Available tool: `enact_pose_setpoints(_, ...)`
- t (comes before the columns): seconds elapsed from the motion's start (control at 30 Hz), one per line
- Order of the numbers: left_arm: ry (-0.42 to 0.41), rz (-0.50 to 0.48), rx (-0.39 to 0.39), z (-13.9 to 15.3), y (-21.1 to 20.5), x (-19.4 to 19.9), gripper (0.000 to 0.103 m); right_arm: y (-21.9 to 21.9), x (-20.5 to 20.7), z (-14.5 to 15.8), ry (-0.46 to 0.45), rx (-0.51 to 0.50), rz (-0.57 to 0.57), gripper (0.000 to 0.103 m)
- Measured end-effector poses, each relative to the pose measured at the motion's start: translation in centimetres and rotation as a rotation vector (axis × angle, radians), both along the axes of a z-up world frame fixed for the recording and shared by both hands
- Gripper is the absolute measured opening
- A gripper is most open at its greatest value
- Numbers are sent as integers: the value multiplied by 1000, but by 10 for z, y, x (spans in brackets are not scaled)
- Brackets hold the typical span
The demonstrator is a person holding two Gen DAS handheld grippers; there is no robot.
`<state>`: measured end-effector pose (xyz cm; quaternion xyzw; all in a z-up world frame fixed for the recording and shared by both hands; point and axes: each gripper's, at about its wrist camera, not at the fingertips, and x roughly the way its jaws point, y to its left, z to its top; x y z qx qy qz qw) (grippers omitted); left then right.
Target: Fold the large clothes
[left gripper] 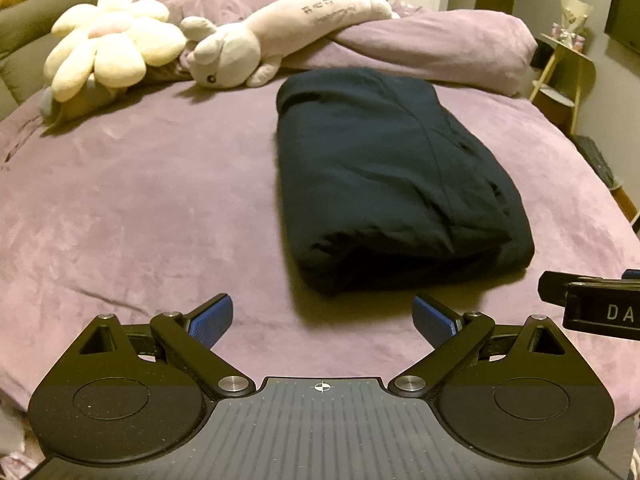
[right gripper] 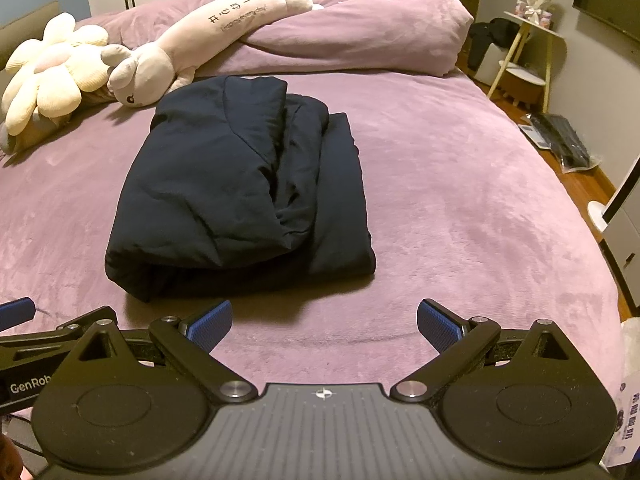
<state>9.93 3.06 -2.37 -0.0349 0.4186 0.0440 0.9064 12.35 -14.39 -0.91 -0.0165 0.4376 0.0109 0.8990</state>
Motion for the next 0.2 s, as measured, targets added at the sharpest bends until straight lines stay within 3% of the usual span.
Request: enact_pose_setpoints(0.2,3,-4,46,0,-5,-1,99,0,0,0,-3,-4,1,99)
